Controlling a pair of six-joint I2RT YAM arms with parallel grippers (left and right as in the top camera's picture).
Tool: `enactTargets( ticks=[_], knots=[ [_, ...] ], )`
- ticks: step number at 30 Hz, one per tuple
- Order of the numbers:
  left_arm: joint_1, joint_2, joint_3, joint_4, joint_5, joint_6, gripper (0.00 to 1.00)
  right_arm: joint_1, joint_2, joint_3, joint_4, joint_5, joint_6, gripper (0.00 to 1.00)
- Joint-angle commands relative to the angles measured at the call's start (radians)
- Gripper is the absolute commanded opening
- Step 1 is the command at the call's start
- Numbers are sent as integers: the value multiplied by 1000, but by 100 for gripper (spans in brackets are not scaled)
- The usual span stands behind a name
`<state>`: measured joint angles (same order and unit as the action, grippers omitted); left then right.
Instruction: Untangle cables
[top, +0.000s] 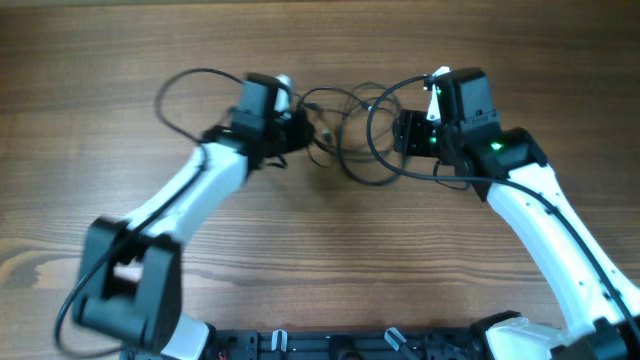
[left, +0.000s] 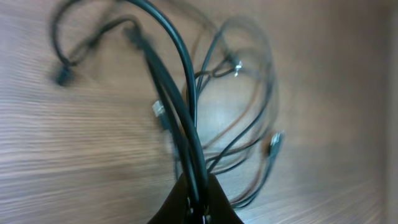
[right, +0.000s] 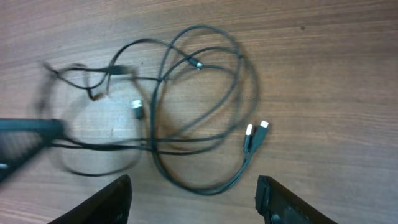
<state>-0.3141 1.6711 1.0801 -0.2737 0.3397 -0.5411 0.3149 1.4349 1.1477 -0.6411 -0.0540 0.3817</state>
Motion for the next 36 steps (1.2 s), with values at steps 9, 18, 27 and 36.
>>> enactTargets(
  ticks=[9, 18, 27, 36],
  knots=[
    [138, -209, 18, -138, 86, -51, 4, -2, 256, -14, 207, -286, 27, 54],
    [143, -209, 18, -86, 87, -218, 4, 3, 325, -14, 222, -597, -18, 57],
    [143, -209, 18, -67, 126, -340, 4, 3, 325, -14, 250, -643, 137, 59],
    [143, -209, 18, 46, 344, -668, 4, 3, 325, -14, 345, -640, 502, 54]
  ],
)
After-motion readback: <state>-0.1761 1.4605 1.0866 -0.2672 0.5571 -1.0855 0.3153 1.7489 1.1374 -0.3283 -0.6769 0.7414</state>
